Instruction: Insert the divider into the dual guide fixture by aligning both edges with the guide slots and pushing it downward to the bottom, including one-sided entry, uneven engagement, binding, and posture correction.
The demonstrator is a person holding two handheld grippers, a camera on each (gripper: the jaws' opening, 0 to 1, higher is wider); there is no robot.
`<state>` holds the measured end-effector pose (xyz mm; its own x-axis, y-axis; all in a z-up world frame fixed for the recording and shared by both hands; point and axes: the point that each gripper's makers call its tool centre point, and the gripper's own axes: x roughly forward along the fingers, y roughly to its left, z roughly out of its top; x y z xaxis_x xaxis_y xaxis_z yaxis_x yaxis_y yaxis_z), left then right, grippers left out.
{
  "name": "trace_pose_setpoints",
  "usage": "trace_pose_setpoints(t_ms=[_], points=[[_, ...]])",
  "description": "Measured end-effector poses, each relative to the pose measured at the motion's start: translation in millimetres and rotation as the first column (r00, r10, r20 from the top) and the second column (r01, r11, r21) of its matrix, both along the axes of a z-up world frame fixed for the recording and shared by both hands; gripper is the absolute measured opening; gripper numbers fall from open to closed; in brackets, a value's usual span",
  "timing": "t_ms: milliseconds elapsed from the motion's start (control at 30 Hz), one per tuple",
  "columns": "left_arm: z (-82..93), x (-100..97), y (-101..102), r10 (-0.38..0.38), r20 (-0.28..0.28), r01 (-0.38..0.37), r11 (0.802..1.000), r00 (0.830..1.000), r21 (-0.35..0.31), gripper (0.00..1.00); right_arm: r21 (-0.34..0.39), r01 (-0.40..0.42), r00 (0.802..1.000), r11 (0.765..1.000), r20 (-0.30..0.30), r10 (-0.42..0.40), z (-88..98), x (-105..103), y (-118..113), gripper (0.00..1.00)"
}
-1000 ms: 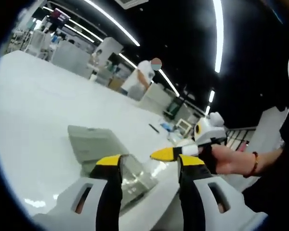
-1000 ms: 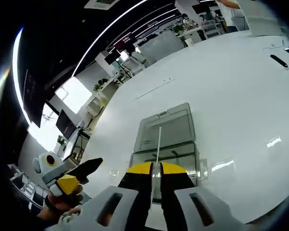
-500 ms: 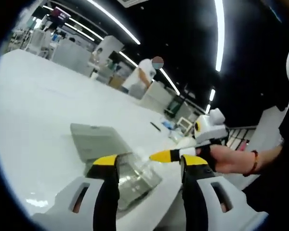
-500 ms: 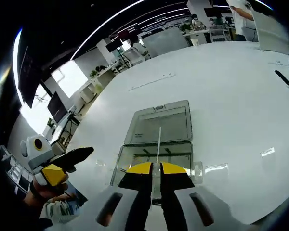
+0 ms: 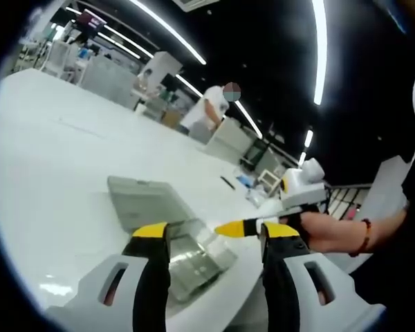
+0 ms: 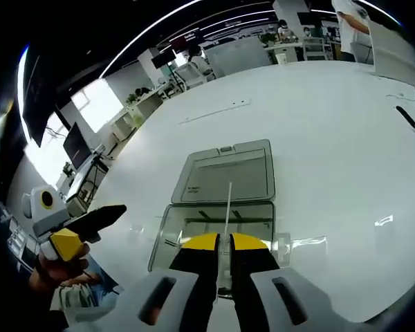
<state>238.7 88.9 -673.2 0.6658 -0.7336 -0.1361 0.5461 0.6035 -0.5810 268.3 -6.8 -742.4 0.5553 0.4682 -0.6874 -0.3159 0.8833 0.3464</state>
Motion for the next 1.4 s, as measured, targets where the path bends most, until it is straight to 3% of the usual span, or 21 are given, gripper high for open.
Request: trace_pose_setpoints(t_ms=[600, 1200, 1400], points=[[-1.5, -0.8, 7.1, 0.018, -0.006, -0.018, 1.000, 1.000, -0.004, 0.51, -0.083, -0.015, 1.000, 0.996, 0.005, 0.015, -10.7, 1.5, -1.6, 0.00], [-4.0, 0.2, 4.8, 0.014, -0.016, -0.014, 1.000, 1.000, -0.008, 0.51, -0.089, -0.020, 1.000, 0.996, -0.021, 0.018, -15.9, 1.4, 1.7, 0.00], [-3.9, 1.3, 3.4, 0.011, -0.018, -0.012, 1.000, 1.000, -0.015, 0.51, -0.127, -0.047, 0.999, 0.991, -0.015, 0.045, -17.3, 0.3, 3.8, 0.00]])
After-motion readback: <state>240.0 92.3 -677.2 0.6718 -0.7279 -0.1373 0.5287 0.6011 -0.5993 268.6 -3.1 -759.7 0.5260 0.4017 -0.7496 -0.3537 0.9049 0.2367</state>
